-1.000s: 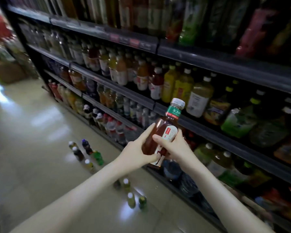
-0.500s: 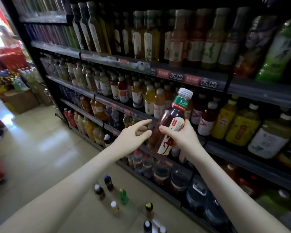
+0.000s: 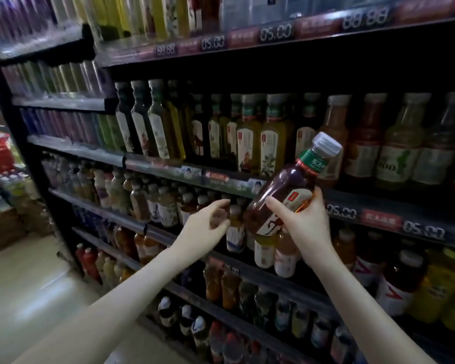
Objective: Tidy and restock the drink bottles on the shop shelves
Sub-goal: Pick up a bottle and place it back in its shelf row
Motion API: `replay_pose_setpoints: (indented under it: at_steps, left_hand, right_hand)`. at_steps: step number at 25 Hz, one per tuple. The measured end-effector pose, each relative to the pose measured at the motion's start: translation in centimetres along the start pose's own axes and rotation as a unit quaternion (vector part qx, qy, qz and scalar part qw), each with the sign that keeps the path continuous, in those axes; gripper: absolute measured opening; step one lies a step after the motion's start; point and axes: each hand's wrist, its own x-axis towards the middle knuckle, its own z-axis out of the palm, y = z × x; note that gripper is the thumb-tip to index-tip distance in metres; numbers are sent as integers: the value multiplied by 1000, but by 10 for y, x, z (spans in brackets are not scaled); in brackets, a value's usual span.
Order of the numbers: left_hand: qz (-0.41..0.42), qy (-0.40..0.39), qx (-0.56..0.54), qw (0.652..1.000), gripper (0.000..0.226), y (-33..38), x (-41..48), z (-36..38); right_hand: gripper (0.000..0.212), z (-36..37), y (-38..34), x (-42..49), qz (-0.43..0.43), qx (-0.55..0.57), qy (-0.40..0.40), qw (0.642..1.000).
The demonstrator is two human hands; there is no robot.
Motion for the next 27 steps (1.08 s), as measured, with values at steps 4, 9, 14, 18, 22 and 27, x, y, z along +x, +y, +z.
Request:
replay_pose_setpoints:
  at_steps: [4, 9, 14, 18, 22, 27]
  left_hand:
    - [202, 23, 49, 978, 61, -10, 37, -18]
    - [240, 112, 45, 963, 62, -67, 84, -57]
    - [153, 250, 146, 945, 76, -161, 161, -127]
    - [161, 236, 204, 937, 85, -197, 211, -146]
    - [196, 218, 185, 938, 91, -214, 237, -141]
    - [276, 223, 129, 926, 75, -230, 242, -126]
  right_hand:
    - [65, 50, -5, 18, -24, 0, 60, 998]
    - [73, 145, -18, 55, -42, -3, 132, 990]
    - [79, 230, -19, 118, -57, -68, 129, 988]
    - [88, 275, -15, 173, -45, -134, 130, 981]
    - [99, 304, -2, 210, 17, -233, 117, 965]
    - [92, 323, 14, 225, 14, -330, 64, 942]
